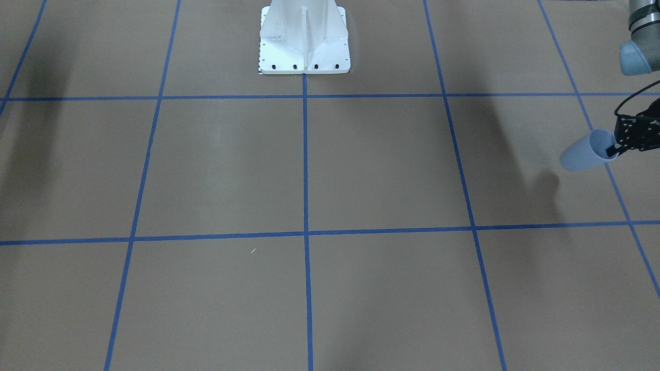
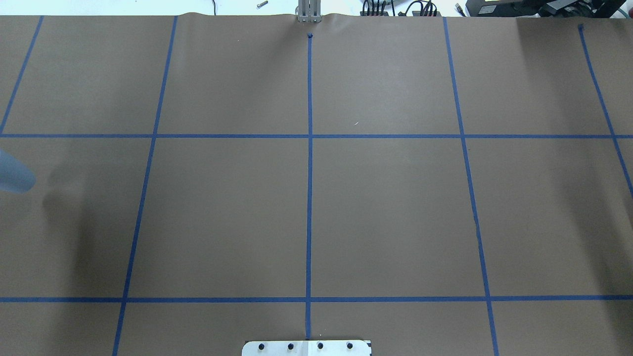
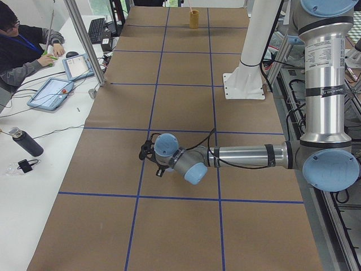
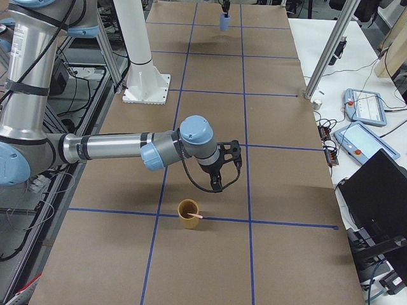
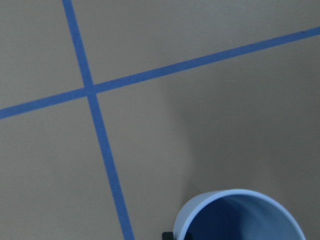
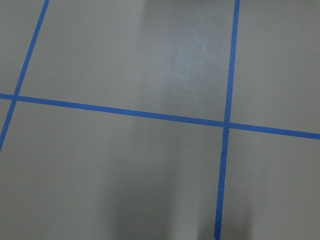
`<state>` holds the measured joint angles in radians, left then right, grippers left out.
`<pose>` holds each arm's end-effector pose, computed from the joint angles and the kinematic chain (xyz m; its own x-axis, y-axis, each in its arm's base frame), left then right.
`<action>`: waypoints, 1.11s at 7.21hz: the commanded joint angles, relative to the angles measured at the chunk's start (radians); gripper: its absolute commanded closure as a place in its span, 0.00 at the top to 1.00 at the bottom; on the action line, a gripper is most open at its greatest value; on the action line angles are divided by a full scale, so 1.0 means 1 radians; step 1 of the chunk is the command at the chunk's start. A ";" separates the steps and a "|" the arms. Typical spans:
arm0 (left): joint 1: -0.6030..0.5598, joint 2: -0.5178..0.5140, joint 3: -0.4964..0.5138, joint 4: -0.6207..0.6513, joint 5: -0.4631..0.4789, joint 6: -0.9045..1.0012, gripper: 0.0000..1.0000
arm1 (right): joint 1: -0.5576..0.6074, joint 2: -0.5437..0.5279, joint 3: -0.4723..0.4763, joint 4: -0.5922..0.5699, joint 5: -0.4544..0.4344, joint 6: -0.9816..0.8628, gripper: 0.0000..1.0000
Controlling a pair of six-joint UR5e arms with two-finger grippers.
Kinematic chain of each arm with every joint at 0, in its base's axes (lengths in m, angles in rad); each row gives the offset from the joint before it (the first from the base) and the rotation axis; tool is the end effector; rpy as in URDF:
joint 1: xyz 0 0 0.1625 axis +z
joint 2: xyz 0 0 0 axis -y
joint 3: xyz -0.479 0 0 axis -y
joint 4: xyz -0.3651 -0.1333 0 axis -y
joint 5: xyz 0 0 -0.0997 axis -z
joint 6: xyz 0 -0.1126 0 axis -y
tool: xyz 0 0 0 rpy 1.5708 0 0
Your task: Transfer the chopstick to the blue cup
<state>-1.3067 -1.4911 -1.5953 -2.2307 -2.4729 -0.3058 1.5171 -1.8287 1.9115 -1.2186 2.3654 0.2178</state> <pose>0.0736 -0.4443 0.6609 0.5243 0.3259 -0.7867 -0.0597 0.9357 0.3478 0.0333 -0.3677 0.6250 0.6778 -0.1342 0.7229 -0.1002 0.9572 0.2716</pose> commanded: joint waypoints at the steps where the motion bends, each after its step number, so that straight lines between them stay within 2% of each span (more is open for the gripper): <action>1: 0.018 -0.143 -0.144 0.178 -0.014 -0.188 0.00 | 0.000 0.000 -0.008 0.005 0.000 0.002 1.00; 2: 0.090 -0.228 -0.165 0.180 0.003 -0.349 0.00 | 0.000 0.000 -0.008 0.005 0.000 0.002 1.00; 3: 0.191 -0.324 -0.187 0.180 0.096 -0.531 0.00 | 0.000 0.000 -0.011 0.005 0.000 0.003 1.00; 5: 0.459 -0.475 -0.184 0.198 0.368 -0.790 0.00 | 0.000 0.000 -0.012 0.005 0.000 0.003 1.00; 7: 0.707 -0.706 -0.183 0.490 0.658 -0.958 0.00 | 0.000 -0.001 -0.014 0.004 0.000 0.003 1.00; 8: 0.797 -0.747 -0.175 0.543 0.769 -0.995 0.00 | 0.000 -0.001 -0.023 0.005 0.000 0.005 1.00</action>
<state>-0.6427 -2.1500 -1.7771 -1.7985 -1.8604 -1.2339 1.5171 -1.8297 1.8959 -1.2141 2.3654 0.2212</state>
